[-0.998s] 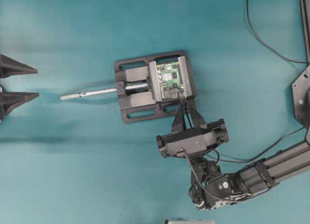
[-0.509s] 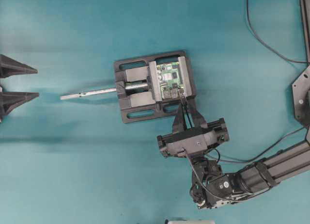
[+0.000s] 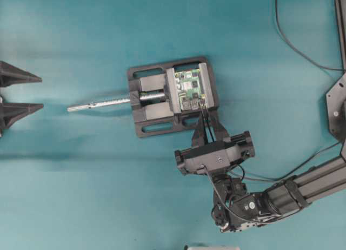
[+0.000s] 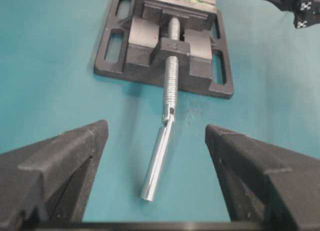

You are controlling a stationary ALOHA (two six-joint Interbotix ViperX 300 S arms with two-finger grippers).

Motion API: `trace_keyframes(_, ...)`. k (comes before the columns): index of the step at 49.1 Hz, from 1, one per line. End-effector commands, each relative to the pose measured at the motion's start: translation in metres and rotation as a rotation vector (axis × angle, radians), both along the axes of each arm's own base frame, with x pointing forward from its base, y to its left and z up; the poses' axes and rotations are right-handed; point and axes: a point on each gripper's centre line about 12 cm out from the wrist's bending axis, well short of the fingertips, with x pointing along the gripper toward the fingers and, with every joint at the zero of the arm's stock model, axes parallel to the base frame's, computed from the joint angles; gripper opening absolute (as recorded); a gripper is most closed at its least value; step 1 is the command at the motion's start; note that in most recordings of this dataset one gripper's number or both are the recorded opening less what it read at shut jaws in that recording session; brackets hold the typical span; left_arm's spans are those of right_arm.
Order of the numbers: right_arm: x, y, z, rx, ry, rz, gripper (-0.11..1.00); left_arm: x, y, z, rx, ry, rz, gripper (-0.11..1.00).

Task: Insert the USB into the fixed PCB.
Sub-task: 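Push the USB plug forward into the port with the right gripper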

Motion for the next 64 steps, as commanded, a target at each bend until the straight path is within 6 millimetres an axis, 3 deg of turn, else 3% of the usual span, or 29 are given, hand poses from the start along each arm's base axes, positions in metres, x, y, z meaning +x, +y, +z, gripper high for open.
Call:
trace_keyframes(1, 0.008, -0.024, 0.019, 0.014, -0.05, -0.052, 0.21, 0.004, 0.0, 0.008, 0.001, -0.017, 0.0, 0.96)
trace_keyframes(64, 0.012, -0.049, 0.017, 0.023, -0.043, -0.102, 0.21, 0.004, 0.0, 0.008, 0.001, -0.017, 0.0, 0.96)
